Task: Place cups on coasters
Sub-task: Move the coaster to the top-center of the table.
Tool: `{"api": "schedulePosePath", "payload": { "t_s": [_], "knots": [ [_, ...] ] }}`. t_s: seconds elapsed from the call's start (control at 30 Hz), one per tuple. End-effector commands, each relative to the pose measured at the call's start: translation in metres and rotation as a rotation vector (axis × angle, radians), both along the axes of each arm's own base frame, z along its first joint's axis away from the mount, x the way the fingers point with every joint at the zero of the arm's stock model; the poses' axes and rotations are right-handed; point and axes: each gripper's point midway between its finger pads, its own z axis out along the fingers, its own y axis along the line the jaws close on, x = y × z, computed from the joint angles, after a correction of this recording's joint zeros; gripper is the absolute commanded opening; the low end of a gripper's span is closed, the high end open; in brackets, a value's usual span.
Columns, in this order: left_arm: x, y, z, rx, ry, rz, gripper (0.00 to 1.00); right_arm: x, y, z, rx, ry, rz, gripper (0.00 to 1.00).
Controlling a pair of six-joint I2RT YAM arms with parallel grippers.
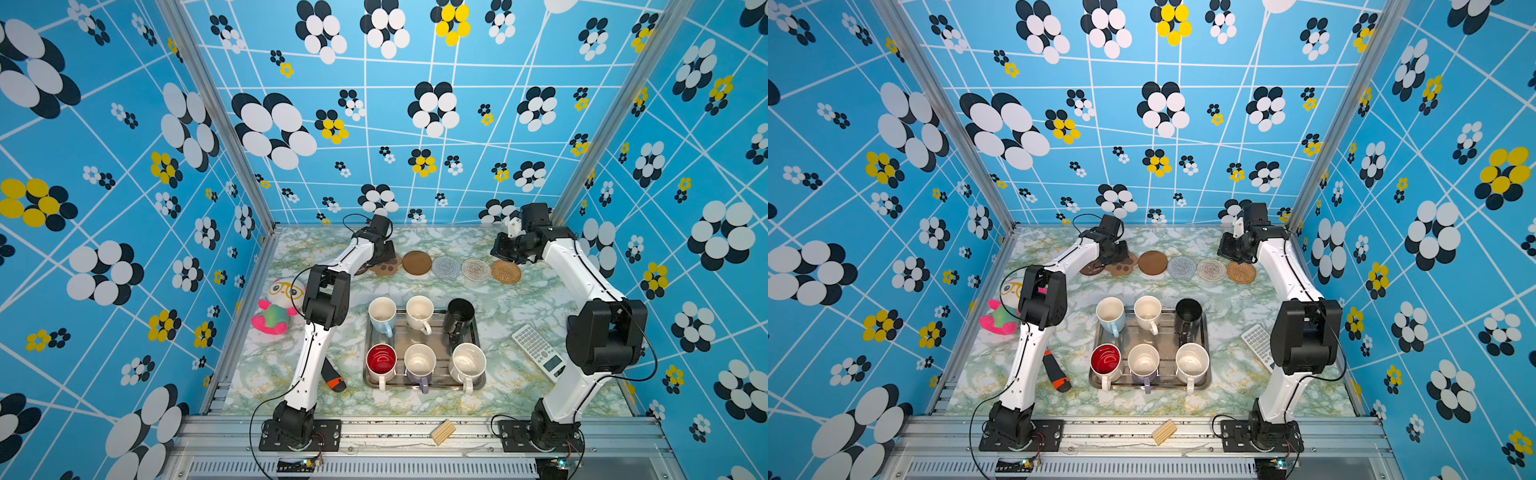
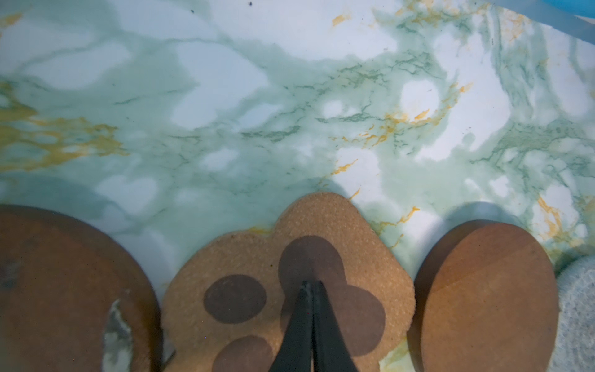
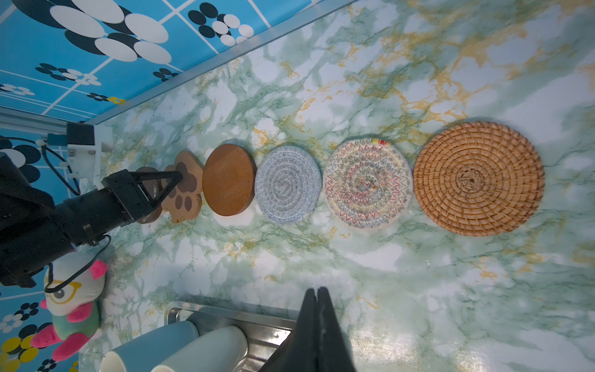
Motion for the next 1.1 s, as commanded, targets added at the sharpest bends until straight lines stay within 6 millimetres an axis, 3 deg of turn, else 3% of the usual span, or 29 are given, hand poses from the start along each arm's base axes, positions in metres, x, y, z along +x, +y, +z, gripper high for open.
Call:
{"api": "schedulePosePath", "payload": {
  "t_s": [0.0, 0.2, 0.43, 0.57, 0.77, 0.93, 1.07],
  "knots": [
    [-0.062, 0.024, -0.062, 0.114, 0.262, 0.021, 0.07, -0.004, 0.007, 0.009, 0.022, -0.019, 0.009, 0.00],
    [-0.065, 0.022, -0.058, 0.103, 0.256, 0.025, 0.08, -0.005, 0.008, 0.008, 0.025, -0.015, 0.013, 0.00],
    [-0.046, 0.012, -0.037, 0.067, 0.194, 0.019, 0.13, -0.004, 0.009, 0.007, 0.024, -0.012, 0.018, 0.00],
    [-0.031, 0.007, -0.013, 0.055, 0.141, 0.014, 0.19, -0.004, 0.009, 0.011, 0.023, -0.019, 0.020, 0.00],
    [-0.008, 0.000, 0.039, 0.026, 0.030, 0.011, 0.26, -0.004, 0.011, 0.022, 0.026, -0.038, 0.027, 0.00],
    [0.004, -0.013, 0.083, -0.018, -0.072, -0.019, 0.29, -0.004, 0.013, 0.025, 0.030, -0.046, 0.037, 0.00],
    [0.009, -0.027, 0.104, -0.065, -0.122, -0.060, 0.30, 0.001, 0.023, 0.022, 0.068, -0.041, 0.062, 0.00]
  ]
}}
